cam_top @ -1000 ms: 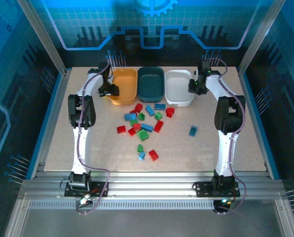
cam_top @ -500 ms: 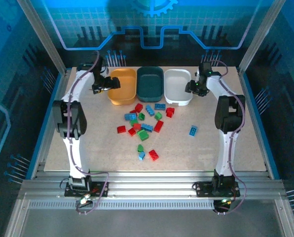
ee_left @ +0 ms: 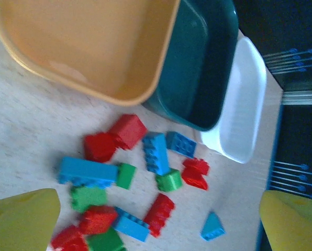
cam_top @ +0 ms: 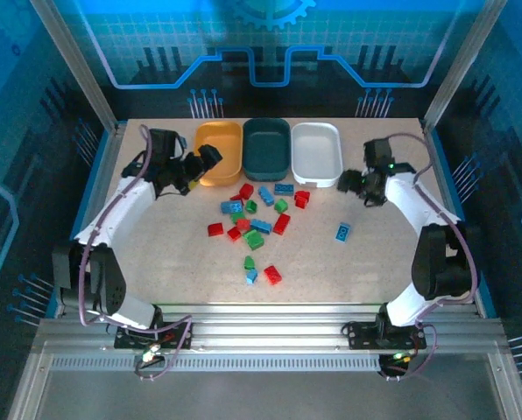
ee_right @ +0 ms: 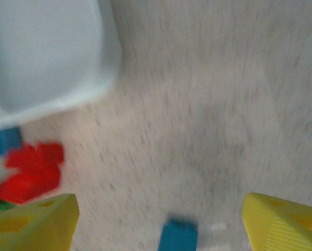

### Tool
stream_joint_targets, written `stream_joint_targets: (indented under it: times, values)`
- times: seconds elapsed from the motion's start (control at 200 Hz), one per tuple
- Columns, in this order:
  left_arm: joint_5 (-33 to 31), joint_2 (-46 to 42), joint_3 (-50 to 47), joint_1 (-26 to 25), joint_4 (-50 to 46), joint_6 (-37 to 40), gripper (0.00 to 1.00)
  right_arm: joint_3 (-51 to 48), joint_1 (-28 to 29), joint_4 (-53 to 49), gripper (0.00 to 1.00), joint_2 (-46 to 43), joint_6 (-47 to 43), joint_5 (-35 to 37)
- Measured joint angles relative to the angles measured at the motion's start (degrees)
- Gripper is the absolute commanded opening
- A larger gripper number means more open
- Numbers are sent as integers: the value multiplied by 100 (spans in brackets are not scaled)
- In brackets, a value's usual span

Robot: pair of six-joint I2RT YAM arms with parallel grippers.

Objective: Sort the legos into containers by color

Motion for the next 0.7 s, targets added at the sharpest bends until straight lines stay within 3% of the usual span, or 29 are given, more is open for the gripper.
stream_joint_targets:
  times: [0.21, 0.38, 0.7]
  values:
    - [308, 59, -284, -96, 435, -621, 99, -769, 511, -63, 83, 2, 33, 50]
    - [487, 52, -645, -98, 831, -822, 99, -907, 640, -92, 70, 2, 249, 398]
    - [621, -35, -778, -96, 850, -957, 99, -901, 1134, -238, 60, 275, 487, 905]
